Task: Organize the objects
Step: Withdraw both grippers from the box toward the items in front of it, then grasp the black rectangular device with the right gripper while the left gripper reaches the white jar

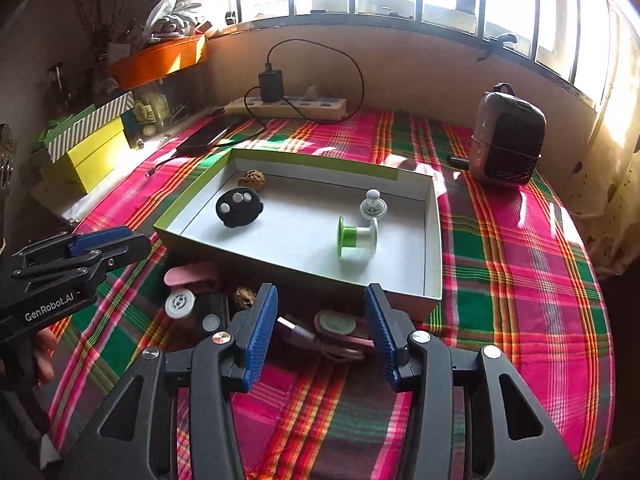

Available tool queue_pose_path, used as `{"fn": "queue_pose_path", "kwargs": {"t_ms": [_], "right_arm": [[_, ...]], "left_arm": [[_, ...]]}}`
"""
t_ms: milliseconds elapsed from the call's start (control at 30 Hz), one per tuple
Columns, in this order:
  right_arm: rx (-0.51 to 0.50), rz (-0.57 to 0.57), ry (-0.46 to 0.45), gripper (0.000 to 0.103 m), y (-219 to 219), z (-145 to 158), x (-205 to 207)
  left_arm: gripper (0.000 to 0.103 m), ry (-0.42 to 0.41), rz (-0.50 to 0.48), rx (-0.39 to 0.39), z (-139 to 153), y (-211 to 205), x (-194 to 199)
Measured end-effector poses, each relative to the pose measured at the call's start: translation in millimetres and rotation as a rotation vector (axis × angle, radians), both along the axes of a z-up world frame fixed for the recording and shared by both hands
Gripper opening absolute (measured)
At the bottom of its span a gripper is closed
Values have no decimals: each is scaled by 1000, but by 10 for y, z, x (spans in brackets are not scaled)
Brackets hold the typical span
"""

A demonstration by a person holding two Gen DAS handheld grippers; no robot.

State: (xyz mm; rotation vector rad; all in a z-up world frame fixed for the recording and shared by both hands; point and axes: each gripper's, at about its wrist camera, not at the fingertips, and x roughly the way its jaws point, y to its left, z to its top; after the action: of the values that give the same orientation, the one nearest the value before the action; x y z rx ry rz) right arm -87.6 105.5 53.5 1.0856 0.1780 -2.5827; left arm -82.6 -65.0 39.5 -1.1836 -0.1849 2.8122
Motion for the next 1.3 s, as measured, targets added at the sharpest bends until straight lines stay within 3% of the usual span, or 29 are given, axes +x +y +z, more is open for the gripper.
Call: {"fn": "queue_pose_path", "kwargs": {"t_ms": [367, 933, 1300], "right_arm": [[-16, 161, -37, 47, -299, -174, 256], [53, 171, -108, 47, -518, -435, 123], [47, 156, -94, 47, -532, -465, 86]], "left_arm": [[30, -24, 3, 4, -107, -69, 154], [30, -50, -23, 25, -210, -132, 194], [30, -70, -41, 32, -250, -138, 157]]}}
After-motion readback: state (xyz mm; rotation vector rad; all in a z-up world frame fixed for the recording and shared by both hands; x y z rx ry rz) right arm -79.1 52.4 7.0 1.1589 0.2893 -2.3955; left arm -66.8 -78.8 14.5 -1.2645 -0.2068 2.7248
